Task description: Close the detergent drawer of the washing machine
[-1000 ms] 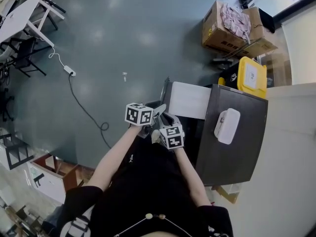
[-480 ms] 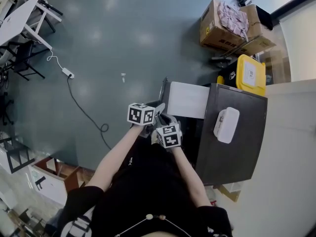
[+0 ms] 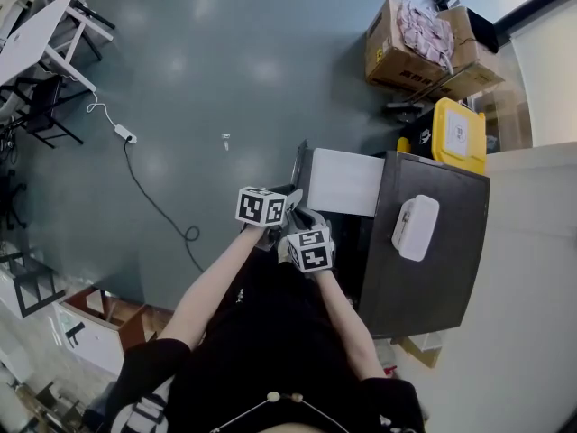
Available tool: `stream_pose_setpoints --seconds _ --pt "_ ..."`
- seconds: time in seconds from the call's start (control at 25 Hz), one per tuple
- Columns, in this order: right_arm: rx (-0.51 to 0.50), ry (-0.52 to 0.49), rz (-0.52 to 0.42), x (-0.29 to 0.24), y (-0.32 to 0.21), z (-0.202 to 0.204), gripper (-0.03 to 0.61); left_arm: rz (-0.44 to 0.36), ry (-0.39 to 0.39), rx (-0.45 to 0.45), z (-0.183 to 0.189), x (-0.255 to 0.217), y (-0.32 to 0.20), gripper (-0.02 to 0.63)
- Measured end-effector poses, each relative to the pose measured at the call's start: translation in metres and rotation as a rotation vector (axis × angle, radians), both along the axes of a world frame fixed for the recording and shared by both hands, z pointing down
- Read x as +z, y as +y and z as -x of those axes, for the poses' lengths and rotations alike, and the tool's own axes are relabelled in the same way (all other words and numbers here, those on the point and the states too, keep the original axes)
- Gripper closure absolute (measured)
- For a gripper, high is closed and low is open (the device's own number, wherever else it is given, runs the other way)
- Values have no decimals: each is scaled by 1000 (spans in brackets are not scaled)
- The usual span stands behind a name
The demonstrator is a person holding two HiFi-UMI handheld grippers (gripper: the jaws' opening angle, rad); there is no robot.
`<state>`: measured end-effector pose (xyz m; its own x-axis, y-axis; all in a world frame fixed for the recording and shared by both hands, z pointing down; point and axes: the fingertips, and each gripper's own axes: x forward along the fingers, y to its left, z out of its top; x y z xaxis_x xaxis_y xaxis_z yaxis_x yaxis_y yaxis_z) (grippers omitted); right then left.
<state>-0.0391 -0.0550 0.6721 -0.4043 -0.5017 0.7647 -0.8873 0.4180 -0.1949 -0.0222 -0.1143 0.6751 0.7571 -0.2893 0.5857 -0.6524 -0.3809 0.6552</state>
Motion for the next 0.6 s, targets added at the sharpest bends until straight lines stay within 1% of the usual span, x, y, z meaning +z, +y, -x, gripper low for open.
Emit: stream_pose_setpoints --seconds 0.12,0.24,0.36,0.48,0.6 --pt "15 -27 -18 -10 -2 -2 532 -25 5 -2 0 -8 -2 512" --pt "15 -29 -34 -18 -2 -2 534 -22 23 4 -1 -14 -3 512" --pt "22 -38 -41 -22 -1 -4 535 -33 3 15 -2 -17 -1 512" --pt "28 -53 -45 -26 -1 -6 537 -39 15 5 -5 -21 -1 512" --pt "28 -68 -39 -28 0 -8 542 -46 10 -2 -7 -23 -3 512"
